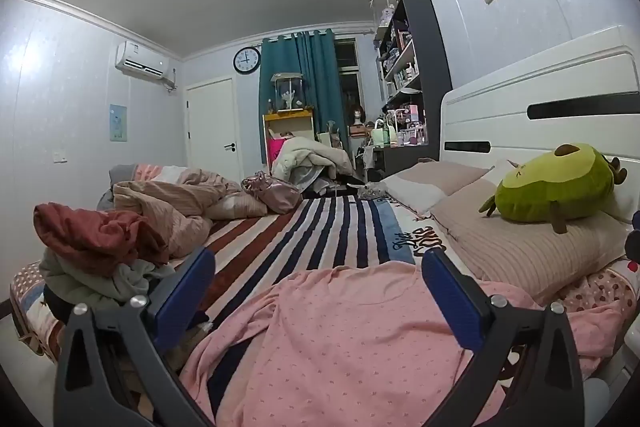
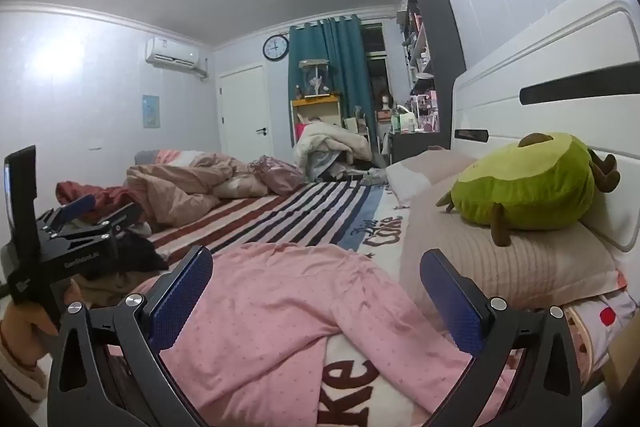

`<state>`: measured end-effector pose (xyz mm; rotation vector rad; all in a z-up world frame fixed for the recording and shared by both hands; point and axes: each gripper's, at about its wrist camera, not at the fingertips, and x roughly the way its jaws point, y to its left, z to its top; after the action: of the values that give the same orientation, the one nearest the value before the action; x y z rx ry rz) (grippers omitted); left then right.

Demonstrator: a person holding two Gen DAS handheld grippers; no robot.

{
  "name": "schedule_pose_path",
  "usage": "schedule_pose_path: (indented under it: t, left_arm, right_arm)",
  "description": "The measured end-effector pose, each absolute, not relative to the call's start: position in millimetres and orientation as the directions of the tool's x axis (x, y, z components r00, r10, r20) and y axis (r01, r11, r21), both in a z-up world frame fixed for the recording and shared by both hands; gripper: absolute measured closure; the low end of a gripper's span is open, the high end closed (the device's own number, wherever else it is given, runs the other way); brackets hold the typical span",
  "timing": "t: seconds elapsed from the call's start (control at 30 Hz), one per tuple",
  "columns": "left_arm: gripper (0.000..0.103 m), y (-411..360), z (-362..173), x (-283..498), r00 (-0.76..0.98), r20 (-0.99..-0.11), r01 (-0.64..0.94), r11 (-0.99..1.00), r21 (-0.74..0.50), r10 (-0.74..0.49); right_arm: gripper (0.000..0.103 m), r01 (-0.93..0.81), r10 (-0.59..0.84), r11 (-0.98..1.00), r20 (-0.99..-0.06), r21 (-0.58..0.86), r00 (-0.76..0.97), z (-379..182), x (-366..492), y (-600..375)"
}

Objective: Fold small clothes

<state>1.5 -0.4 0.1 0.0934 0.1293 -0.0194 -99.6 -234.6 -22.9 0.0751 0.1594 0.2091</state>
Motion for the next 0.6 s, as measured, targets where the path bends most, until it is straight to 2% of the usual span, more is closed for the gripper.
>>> schedule_pose_path:
  t: [0.27,0.3,0.6]
  left_arm:
    - [0.001,-2,-1,11,0.986,-0.159,0.067,0.995,0.068,-0.056]
    - [0.001,2,-2,4,0.989,-0.144,0.05,0.994,0.097,-0.035]
    - [0.001,7,-3,8,0.987,-0.155,0.053,0.994,0.093,-0.038]
  right_arm:
    - [0.0,-0.199,0.212,0.976,-0.173,0.09,0.962,-22,-96,-233]
    - [0.0,-0.201,0.214,0.975,-0.171,0.091,0.962,-22,-95,-233]
    - [0.0,-0.171,0.184,0.981,-0.169,0.089,0.968,-21,-92,-236]
